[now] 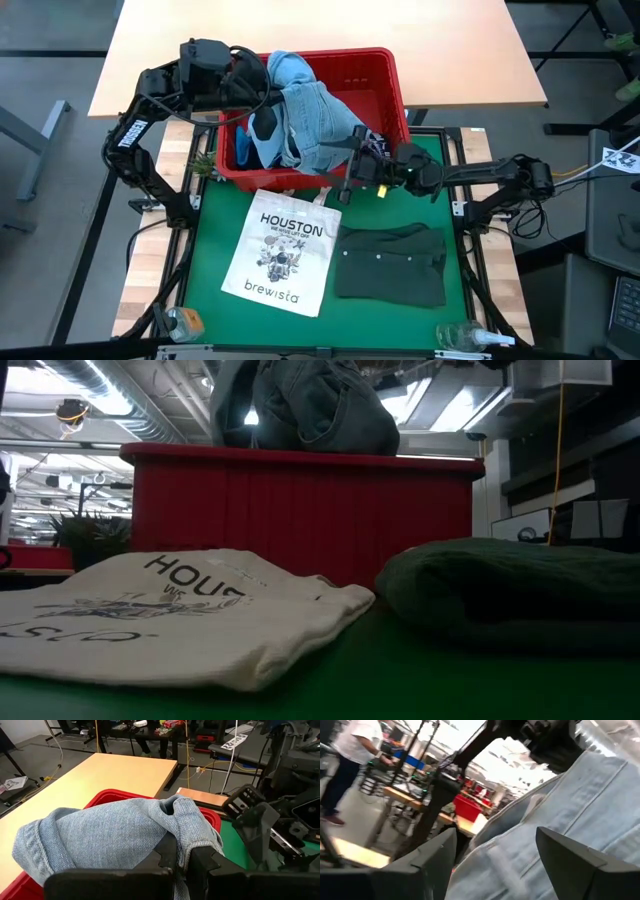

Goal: Fold Laundry from Bin
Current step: Fold the light blue jeans

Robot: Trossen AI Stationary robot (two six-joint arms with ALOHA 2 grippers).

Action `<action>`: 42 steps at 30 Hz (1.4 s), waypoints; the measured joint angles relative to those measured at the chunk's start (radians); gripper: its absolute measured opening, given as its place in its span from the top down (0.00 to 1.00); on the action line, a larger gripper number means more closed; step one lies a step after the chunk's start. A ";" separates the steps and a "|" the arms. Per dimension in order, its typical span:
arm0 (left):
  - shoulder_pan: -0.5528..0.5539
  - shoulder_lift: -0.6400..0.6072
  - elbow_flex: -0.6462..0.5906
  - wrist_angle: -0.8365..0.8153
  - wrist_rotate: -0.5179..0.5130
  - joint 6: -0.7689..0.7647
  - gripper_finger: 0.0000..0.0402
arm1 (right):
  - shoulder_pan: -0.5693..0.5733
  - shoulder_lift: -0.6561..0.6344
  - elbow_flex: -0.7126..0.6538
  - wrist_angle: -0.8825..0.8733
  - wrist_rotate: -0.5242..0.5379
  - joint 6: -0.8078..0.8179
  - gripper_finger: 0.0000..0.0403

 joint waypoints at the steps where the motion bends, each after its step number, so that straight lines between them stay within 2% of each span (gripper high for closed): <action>1: 0.000 0.000 0.000 0.000 0.000 0.000 0.97 | 0.000 0.014 0.020 -0.008 0.008 -0.013 0.32; 9: 0.000 0.000 0.000 -0.006 0.000 0.000 0.97 | 0.000 0.090 0.138 -0.258 0.123 -0.093 0.32; 16: 0.000 0.000 0.000 -0.021 -0.001 0.000 0.97 | 0.000 0.096 0.148 -0.285 0.262 -0.095 0.35; 21: 0.000 0.000 0.000 -0.023 0.000 0.000 0.97 | 0.000 0.096 0.148 -0.285 0.266 -0.095 0.51; 27: 0.000 0.000 0.000 -0.023 -0.001 0.000 0.97 | 0.000 0.092 0.148 -0.285 0.267 -0.094 0.83; 30: 0.000 0.000 0.000 -0.020 -0.001 0.000 0.97 | 0.000 0.078 0.148 -0.285 0.250 -0.094 0.96; 37: 0.000 -0.002 0.000 0.008 -0.003 0.019 0.97 | 0.000 0.034 0.220 -0.288 0.112 -0.091 0.90; 42: 0.000 -0.002 0.000 0.001 -0.003 0.036 0.97 | 0.000 -0.008 0.303 -0.355 -0.024 -0.091 0.98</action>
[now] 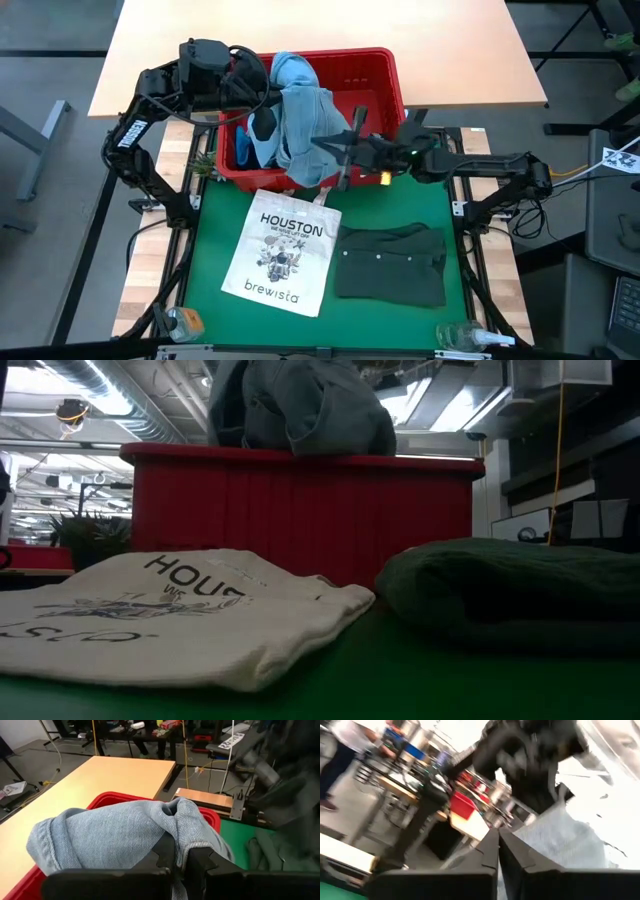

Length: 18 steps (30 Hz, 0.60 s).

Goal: Fold Laundry from Bin
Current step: Fold the light blue jeans

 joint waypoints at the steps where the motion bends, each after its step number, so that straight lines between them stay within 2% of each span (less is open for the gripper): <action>1: 0.000 0.000 0.000 0.000 0.000 0.000 0.97 | 0.000 -0.012 0.016 -0.034 -0.021 0.000 0.99; 8: 0.000 -0.010 0.000 0.000 0.000 0.024 0.97 | 0.000 -0.081 0.092 -0.274 -0.042 0.000 0.98; 13: 0.000 -0.011 0.000 -0.001 -0.001 0.025 0.97 | 0.000 -0.082 0.090 -0.333 -0.091 0.000 0.98; 18: 0.000 -0.011 0.000 -0.004 0.000 0.024 0.97 | 0.000 -0.060 0.090 -0.362 -0.200 0.000 0.91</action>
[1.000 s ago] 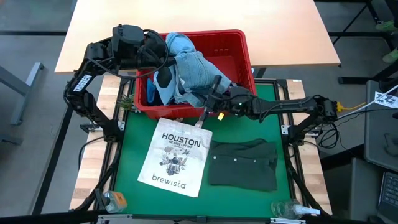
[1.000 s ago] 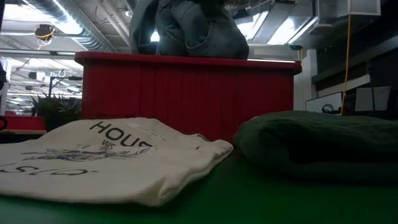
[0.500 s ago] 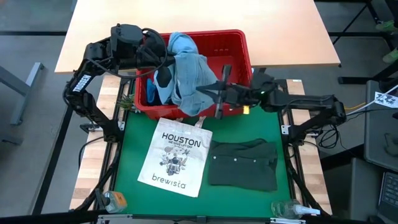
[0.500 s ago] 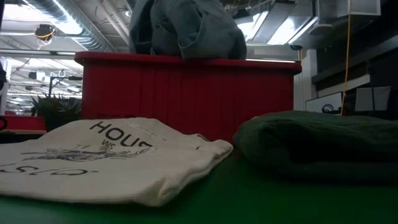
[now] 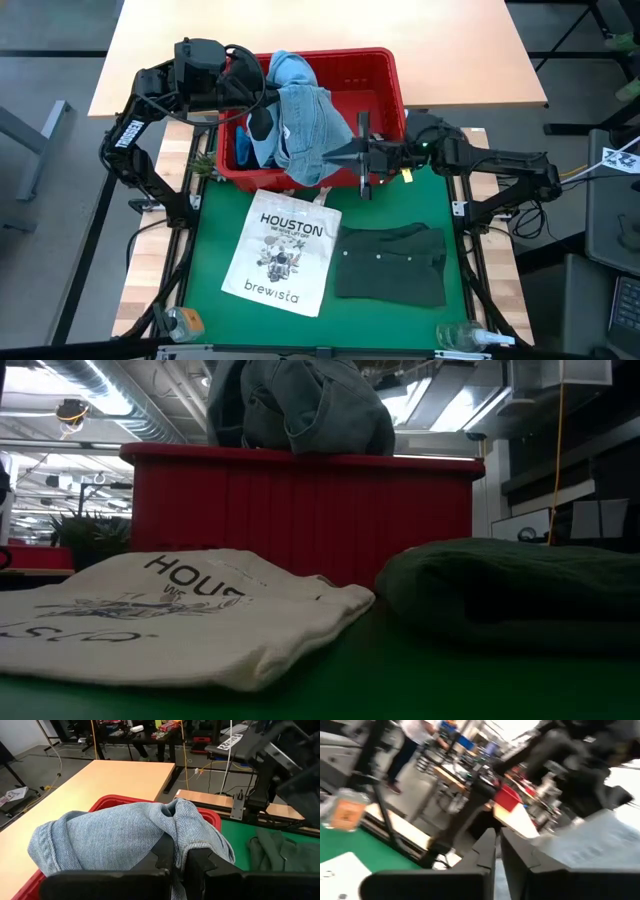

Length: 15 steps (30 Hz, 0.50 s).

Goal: Fold Laundry from Bin
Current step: Fold the light blue jeans

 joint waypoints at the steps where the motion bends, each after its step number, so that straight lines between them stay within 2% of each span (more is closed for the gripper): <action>1: 0.000 0.000 0.000 0.000 0.000 0.000 0.97 | 0.000 0.003 0.000 -0.007 -0.038 0.000 0.89; 5: 0.000 0.000 0.000 -0.001 0.000 0.000 0.97 | 0.000 0.032 -0.002 0.010 -0.188 0.000 0.79; 7: 0.000 0.000 0.000 -0.002 0.000 0.000 0.97 | 0.000 0.046 -0.002 0.020 -0.208 -0.004 0.73; 10: 0.000 0.000 0.000 -0.007 0.000 0.000 0.97 | 0.000 0.070 -0.002 0.019 -0.155 -0.006 0.62; 15: 0.000 0.000 0.000 -0.017 0.000 -0.001 0.97 | 0.000 0.113 -0.002 0.018 0.040 -0.107 0.46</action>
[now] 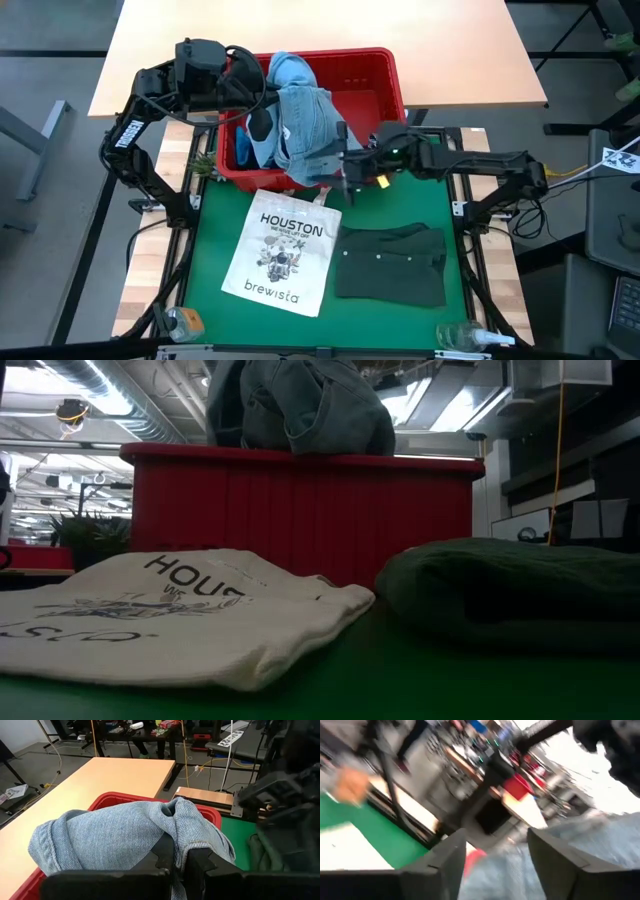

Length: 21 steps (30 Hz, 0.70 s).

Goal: Fold Laundry from Bin
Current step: Fold the light blue jeans

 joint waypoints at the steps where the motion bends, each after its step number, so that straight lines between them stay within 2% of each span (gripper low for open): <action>1: 0.000 0.000 0.000 -0.003 0.000 0.000 0.97 | 0.000 0.009 0.000 0.000 0.038 -0.043 0.43; 5: 0.000 0.000 0.000 -0.010 0.000 -0.001 0.97 | 0.000 0.044 0.000 -0.001 0.167 -0.177 0.37; 12: 0.000 0.000 0.000 -0.011 0.000 -0.001 0.97 | 0.000 0.084 0.000 0.000 0.322 -0.185 0.38; 16: 0.000 0.000 0.000 -0.011 0.000 -0.006 0.97 | -0.001 0.085 0.000 -0.007 0.337 -0.189 0.48; 21: 0.000 0.000 0.000 -0.011 0.006 -0.007 0.97 | -0.001 0.085 0.000 -0.013 0.336 -0.211 0.68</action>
